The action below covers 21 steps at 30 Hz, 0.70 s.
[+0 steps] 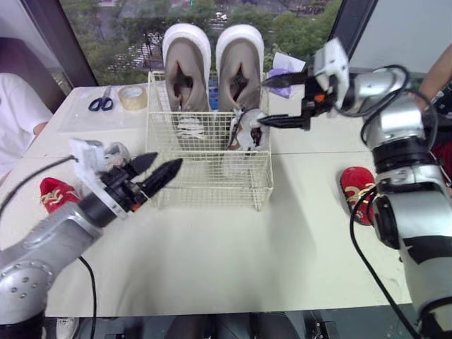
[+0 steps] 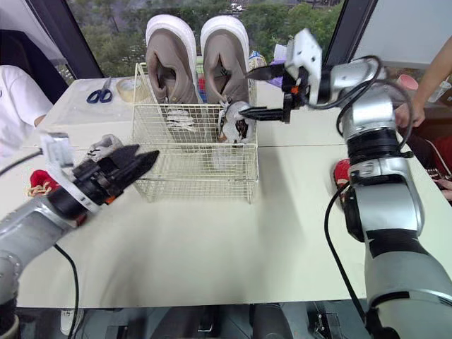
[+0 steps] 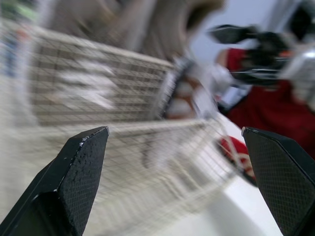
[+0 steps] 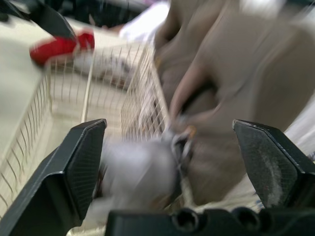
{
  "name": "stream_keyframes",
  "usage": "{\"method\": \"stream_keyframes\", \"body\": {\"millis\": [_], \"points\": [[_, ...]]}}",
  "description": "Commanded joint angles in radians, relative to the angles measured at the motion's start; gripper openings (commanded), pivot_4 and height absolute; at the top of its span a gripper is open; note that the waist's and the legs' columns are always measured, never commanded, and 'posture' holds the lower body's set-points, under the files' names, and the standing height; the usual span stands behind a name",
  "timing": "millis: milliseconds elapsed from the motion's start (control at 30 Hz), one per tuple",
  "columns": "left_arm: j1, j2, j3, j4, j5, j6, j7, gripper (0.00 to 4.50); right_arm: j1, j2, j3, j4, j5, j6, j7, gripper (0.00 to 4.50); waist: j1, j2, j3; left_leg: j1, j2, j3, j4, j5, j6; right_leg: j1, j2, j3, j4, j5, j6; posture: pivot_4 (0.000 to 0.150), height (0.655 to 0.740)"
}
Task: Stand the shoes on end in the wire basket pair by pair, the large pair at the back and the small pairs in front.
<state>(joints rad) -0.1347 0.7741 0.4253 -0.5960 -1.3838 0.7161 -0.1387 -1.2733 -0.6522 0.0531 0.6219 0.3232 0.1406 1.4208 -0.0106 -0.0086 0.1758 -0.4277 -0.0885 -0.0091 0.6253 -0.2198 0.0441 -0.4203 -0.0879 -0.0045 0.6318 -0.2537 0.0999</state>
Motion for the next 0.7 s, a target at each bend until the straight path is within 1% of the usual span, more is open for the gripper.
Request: {"method": "stream_keyframes", "body": {"millis": [33,100,167,200,267,333,400,433,500,600,633,700], "points": [[-0.028,0.098,0.078,0.051,0.017,0.035,0.020,4.50,0.021,-0.060,-0.088,-0.226,0.125,0.204,-0.004,4.46,0.000,0.000,0.000,0.000,0.000,0.000,0.000,0.000,0.000,0.000,0.000,0.000,0.000,0.000,0.000,0.150,0.7358],[-0.035,0.138,0.098,0.079,0.022,0.047,0.010,4.50,0.045,-0.076,-0.113,-0.320,0.173,0.289,-0.023,4.46,0.000,0.000,0.000,0.000,0.000,0.000,-0.001,0.000,0.000,-0.001,0.000,0.000,0.000,0.000,0.000,0.150,0.7358],[-0.043,0.165,0.108,0.106,0.036,0.055,-0.010,4.50,0.059,-0.076,-0.127,-0.376,0.195,0.331,-0.051,4.46,-0.001,0.000,0.000,0.000,0.000,0.000,-0.003,0.000,0.000,-0.001,-0.001,0.000,0.000,-0.001,-0.001,0.150,0.7358],[-0.051,0.180,0.107,0.127,0.061,0.057,-0.018,4.50,0.065,-0.079,-0.130,-0.397,0.199,0.345,-0.060,4.46,-0.002,0.000,0.000,0.000,0.000,0.000,-0.003,0.000,0.000,-0.001,-0.001,0.000,0.000,-0.001,-0.001,0.150,0.7358],[-0.091,0.232,0.078,0.214,0.173,0.057,-0.027,4.50,0.069,-0.100,-0.144,-0.436,0.215,0.385,-0.069,4.46,-0.002,0.000,0.000,0.000,0.000,0.000,-0.003,0.000,0.000,-0.002,-0.001,0.000,0.000,-0.001,-0.001,0.150,0.7358],[-0.170,0.300,-0.004,0.342,0.288,0.093,-0.033,4.50,0.079,-0.141,-0.155,-0.510,0.277,0.488,-0.052,4.46,0.003,0.000,0.000,0.000,0.000,0.000,-0.004,0.001,-0.001,-0.003,-0.001,0.000,0.000,-0.001,-0.001,0.150,0.7358],[-0.269,0.355,-0.134,0.432,0.398,0.127,-0.095,4.50,0.108,-0.191,-0.133,-0.605,0.326,0.587,-0.021,4.46,0.007,0.001,0.000,0.000,0.000,0.000,-0.004,0.001,-0.001,-0.003,-0.001,0.000,0.000,-0.001,-0.001,0.150,0.7358],[-0.341,0.365,-0.211,0.485,0.467,0.138,-0.122,4.50,0.128,-0.224,-0.111,-0.659,0.346,0.629,0.006,4.46,0.012,0.001,0.000,0.000,0.000,0.000,-0.005,0.001,-0.001,-0.003,-0.001,0.000,-0.001,-0.001,-0.001,0.150,0.7358],[-0.501,0.357,-0.341,0.618,0.588,0.183,-0.153,4.50,0.169,-0.288,-0.076,-0.751,0.367,0.677,0.051,4.46,0.023,0.000,0.000,0.000,-0.001,0.000,-0.005,0.000,0.000,-0.002,-0.002,0.000,-0.002,-0.001,-0.001,0.150,0.7358],[-0.714,0.314,-0.510,0.819,0.745,0.232,-0.265,4.50,0.210,-0.349,-0.065,-0.838,0.394,0.718,0.070,4.46,0.024,-0.001,0.000,-0.002,-0.001,0.001,-0.005,0.000,0.000,-0.003,-0.002,0.000,-0.003,0.000,0.001,0.150,0.7358],[-0.785,0.291,-0.589,0.905,0.822,0.223,-0.324,4.50,0.224,-0.360,-0.066,-0.858,0.390,0.718,0.062,4.46,0.023,-0.001,0.000,-0.003,-0.001,0.001,-0.004,0.000,0.000,-0.004,-0.002,0.000,-0.003,0.001,0.001,0.150,0.7358],[-0.895,0.236,-0.693,1.046,0.933,0.198,-0.427,4.50,0.247,-0.370,-0.078,-0.883,0.387,0.717,0.030,4.46,0.023,-0.002,0.000,-0.006,-0.001,0.001,-0.003,0.000,0.001,-0.004,-0.002,0.000,-0.002,0.001,0.002,0.150,0.7358]]}}
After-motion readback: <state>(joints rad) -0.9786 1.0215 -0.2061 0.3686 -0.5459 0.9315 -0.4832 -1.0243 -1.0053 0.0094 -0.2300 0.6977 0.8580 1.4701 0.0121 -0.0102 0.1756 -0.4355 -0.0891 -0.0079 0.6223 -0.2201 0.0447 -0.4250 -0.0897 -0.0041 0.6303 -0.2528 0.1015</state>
